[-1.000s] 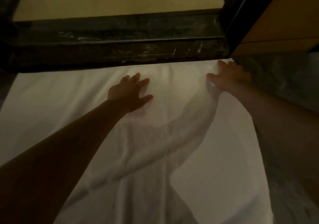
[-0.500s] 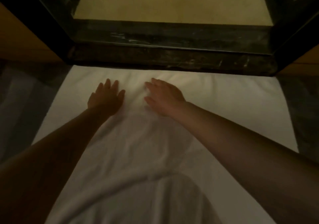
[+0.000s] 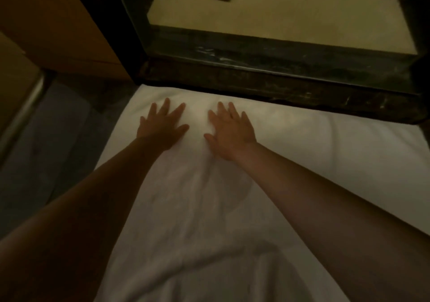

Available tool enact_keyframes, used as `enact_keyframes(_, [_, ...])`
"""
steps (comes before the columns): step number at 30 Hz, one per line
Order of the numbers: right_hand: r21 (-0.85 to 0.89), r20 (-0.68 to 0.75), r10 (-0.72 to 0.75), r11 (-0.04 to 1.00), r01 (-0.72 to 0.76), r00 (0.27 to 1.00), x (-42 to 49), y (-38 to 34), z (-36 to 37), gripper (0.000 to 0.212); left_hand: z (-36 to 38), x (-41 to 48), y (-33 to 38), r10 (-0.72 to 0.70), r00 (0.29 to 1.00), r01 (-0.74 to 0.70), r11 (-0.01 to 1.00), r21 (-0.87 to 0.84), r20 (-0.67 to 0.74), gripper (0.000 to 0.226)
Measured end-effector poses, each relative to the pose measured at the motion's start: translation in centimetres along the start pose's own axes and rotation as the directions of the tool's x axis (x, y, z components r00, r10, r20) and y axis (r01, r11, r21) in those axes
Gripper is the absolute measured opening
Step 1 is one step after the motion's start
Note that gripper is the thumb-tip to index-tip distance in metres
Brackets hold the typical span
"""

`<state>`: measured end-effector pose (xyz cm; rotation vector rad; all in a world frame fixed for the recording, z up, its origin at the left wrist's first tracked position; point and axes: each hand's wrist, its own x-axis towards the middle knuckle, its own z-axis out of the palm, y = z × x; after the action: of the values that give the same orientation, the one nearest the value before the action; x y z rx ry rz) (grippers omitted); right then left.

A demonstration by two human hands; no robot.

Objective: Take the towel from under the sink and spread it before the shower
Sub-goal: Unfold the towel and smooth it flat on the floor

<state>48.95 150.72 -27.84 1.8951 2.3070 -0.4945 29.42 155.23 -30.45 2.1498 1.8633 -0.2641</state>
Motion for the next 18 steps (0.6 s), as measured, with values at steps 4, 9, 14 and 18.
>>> enact_keyframes(4, [-0.005, 0.064, -0.031, 1.0, 0.031, 0.997, 0.5, -1.7, 0.8, 0.074, 0.5, -0.9, -2.8, -0.013, 1.0, 0.013, 0.999, -0.04, -0.001, 0.078])
enact_keyframes(9, [0.0, 0.078, -0.025, 1.0, 0.025, 0.997, 2.0, -2.1, -0.4, 0.082, -0.9, 0.5, -4.1, 0.017, 0.999, -0.013, 0.996, -0.091, 0.046, 0.098])
enact_keyframes(14, [-0.031, 0.069, -0.014, 0.999, 0.016, 0.998, 1.8, -2.0, -0.2, 0.084, -1.9, 2.1, -4.9, -0.036, 0.992, 0.049, 0.993, -0.109, 0.118, 0.13])
enact_keyframes(18, [-0.023, 0.058, -0.01, 1.0, 0.011, 0.998, 1.9, -2.1, -0.1, 0.085, -1.8, 2.1, -5.1, -0.036, 0.995, 0.043, 0.996, -0.074, 0.095, 0.137])
